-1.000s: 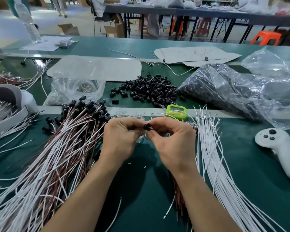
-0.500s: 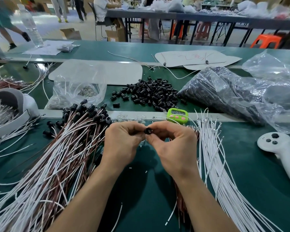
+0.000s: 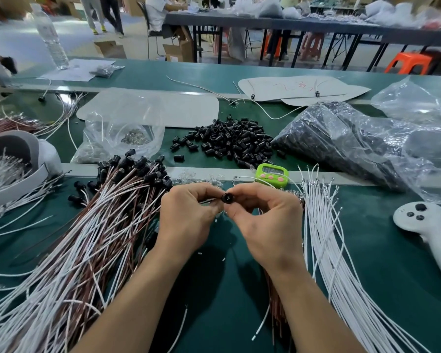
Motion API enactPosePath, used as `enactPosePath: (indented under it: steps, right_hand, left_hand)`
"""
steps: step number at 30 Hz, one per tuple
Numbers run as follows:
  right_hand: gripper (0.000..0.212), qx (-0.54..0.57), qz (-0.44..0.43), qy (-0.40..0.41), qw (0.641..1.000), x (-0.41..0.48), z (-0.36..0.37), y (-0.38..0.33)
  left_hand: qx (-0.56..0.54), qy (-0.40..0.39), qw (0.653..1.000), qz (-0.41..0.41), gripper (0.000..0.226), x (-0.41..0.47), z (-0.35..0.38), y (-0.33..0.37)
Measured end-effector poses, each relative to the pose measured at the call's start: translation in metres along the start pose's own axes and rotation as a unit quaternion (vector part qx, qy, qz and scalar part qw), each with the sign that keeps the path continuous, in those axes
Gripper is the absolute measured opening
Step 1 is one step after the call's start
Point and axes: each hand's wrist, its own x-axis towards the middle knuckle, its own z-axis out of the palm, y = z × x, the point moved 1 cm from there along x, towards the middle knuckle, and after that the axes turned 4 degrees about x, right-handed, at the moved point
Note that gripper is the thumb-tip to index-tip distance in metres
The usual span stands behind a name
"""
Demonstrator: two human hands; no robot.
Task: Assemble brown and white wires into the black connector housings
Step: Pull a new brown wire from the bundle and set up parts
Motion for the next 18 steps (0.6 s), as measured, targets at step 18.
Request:
enactPosePath:
  steps: [18]
  right_hand:
    - [0.028,-0.004,0.057,0.011,0.998,0.008,-0.011,0.0]
  left_hand:
    - [-0.082,0.008,0.99,0.115,0.041,-0.008,0.005,0.007]
